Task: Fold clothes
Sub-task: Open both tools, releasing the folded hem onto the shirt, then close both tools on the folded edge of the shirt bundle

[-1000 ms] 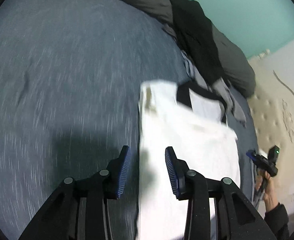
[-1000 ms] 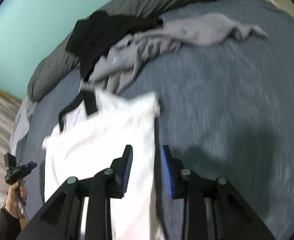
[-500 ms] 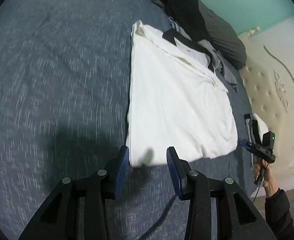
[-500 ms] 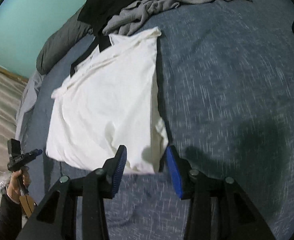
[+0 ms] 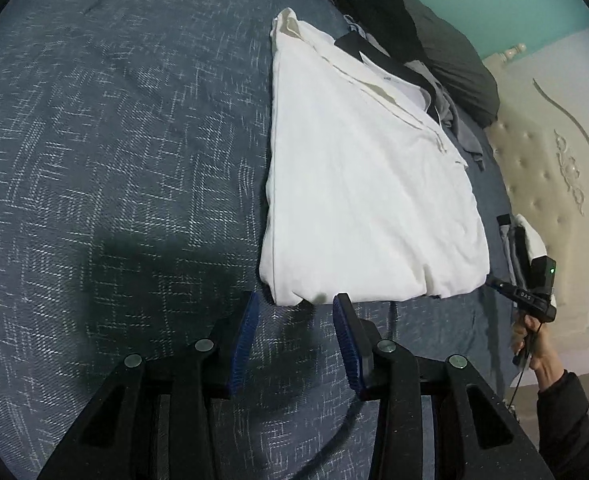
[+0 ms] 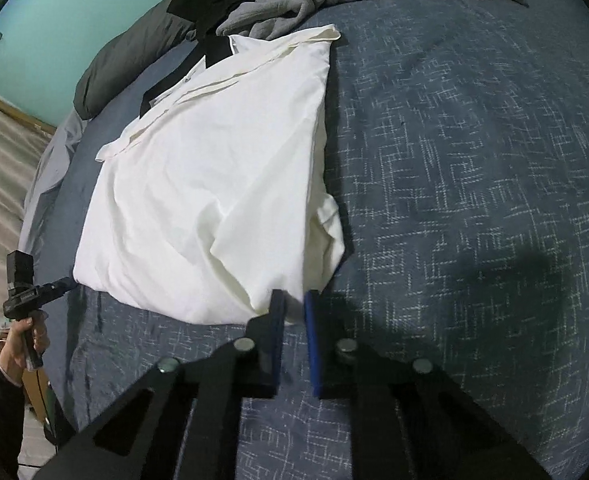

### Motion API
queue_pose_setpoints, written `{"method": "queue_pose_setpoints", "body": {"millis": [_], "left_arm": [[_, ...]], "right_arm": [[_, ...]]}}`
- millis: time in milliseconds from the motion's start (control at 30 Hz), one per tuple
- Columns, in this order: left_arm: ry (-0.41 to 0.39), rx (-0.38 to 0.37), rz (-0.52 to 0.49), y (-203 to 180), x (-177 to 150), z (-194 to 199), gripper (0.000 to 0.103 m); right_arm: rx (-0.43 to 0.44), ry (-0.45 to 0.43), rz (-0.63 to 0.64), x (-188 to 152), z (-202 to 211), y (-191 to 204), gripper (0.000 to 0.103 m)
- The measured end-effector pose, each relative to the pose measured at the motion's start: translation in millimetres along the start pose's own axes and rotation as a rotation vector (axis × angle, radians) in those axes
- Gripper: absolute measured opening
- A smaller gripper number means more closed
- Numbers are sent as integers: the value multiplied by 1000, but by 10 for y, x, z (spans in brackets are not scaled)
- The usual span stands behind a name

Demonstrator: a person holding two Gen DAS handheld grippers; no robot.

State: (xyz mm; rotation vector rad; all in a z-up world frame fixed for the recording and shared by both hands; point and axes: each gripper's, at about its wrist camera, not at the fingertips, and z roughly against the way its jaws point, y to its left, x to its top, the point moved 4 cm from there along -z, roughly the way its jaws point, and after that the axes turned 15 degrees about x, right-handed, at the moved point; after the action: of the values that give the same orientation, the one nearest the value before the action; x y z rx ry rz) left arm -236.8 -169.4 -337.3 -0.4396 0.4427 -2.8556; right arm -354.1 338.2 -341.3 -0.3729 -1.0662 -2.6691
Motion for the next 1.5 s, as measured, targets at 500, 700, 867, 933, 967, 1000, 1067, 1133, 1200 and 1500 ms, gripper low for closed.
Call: {"method": "queue_pose_setpoints", "body": {"millis": [500,700,867,933,967,1000,1067,1133,1200,1500], "left_arm": [[-24,50,-24,26,-6,-16,5],[-18,46,-8,65,-26,-24,5],[-24,48,-16,58,-3,24,5],[-31,39,-18,53,6,62,5],[-32,29,-16,52,5,84,6],[-36,22,-14,53,3,101,6],[-42,14,-4,57,-1,128,6],[-43,7,14,76,-7,147,6],[-46,2,36,96,-9,160,9],[-34,-2,91,125,61,38,29]], "right_arm": [[-14,-47,69,199,535,-9,2],[-21,32,48,67,208,-85,2],[-2,44,5,3,100,-165,2],[4,39,1,5,96,-169,3],[7,33,-4,11,104,-171,3],[22,28,-17,19,110,-177,3],[30,17,-29,25,123,-172,3],[40,14,-32,26,124,-168,3],[43,15,-35,24,127,-177,3],[60,-22,-96,43,200,-267,3]]}}
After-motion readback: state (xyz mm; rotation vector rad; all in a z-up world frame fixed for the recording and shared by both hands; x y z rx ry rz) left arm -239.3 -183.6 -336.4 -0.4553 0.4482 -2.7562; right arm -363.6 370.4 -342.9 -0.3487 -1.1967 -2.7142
